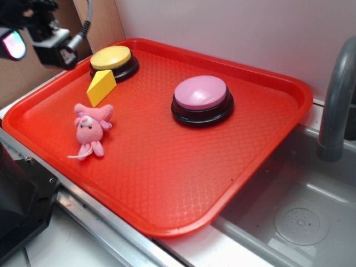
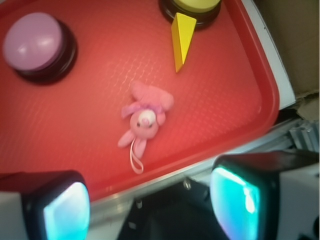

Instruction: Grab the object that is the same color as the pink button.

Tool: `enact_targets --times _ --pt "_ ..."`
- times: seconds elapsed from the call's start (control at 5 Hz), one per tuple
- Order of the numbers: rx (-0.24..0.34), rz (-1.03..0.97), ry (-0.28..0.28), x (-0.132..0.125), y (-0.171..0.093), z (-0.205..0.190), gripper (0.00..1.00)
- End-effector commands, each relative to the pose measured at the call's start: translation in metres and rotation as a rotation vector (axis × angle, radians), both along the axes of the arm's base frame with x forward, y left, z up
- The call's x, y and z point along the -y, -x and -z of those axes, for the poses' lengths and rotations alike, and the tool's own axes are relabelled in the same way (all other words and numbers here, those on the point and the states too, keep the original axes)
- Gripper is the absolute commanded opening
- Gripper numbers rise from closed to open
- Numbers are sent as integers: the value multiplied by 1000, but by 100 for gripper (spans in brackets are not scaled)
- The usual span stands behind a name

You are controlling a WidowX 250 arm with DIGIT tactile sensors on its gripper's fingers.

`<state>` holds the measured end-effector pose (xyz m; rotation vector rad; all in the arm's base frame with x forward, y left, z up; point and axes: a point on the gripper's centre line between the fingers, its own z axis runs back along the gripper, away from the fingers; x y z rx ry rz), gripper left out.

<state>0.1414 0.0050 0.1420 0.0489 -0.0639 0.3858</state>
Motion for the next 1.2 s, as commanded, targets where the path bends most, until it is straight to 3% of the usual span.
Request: enact_targets --times 0.0,0.4,0.6,0.8,1.0 --pt "11 -140 84 -21 -29 53 100" --pt "25 -237 16 -19 -39 99 100" --pt "3 -224 80 -22 -39 114 100" --pt "-11 -219 59 -22 -39 122 100" --pt "9 -235 54 -22 -37 121 3"
